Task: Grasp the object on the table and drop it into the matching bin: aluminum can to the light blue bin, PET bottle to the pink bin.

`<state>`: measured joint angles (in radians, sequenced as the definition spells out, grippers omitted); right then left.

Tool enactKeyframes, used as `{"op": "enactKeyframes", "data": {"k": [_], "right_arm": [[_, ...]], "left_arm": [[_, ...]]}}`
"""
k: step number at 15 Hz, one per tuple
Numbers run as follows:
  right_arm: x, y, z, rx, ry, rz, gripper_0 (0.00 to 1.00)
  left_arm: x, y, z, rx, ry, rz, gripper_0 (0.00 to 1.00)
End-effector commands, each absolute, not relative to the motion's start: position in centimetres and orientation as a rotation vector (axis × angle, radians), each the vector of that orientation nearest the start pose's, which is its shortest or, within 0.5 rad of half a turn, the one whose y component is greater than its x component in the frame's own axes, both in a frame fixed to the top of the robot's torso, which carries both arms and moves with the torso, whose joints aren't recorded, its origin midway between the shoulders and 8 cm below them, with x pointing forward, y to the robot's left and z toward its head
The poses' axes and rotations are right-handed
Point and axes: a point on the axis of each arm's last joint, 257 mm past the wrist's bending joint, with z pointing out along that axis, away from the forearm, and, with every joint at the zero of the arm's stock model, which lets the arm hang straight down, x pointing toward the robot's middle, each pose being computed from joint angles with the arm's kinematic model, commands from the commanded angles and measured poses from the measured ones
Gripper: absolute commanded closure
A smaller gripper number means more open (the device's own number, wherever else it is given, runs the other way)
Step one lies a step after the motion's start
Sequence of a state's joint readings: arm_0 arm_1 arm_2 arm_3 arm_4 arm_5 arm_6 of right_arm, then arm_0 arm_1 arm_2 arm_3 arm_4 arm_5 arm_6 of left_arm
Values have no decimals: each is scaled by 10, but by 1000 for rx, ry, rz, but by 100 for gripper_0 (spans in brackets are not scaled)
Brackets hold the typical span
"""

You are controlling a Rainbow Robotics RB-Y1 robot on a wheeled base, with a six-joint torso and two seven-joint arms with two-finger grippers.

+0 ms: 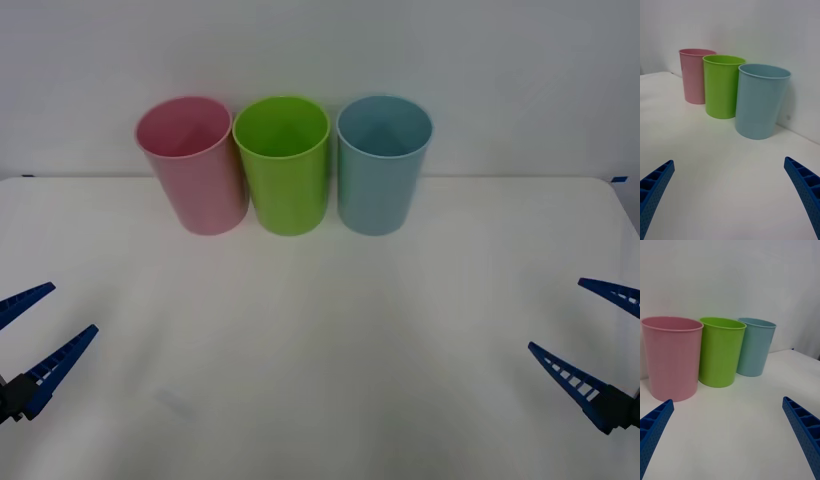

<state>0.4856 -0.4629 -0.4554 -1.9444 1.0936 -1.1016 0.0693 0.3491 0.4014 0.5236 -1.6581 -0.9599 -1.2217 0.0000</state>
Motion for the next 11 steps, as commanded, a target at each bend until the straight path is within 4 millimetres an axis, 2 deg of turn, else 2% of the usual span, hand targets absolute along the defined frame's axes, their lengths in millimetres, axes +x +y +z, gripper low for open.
{"op": "enactKeyframes", "data": {"k": [1,8,11], "right_arm": [[309,-293,-177,-761,1522,386,0],[294,-287,-197,-761,1573,420,0],[294,-287,-197,-761,1573,420,0]], "left_arm": [[342,330,-169,465,1441,-567,0],[342,330,-169,465,1441,-567,0],[342,330,-169,465,1441,-567,0]]}}
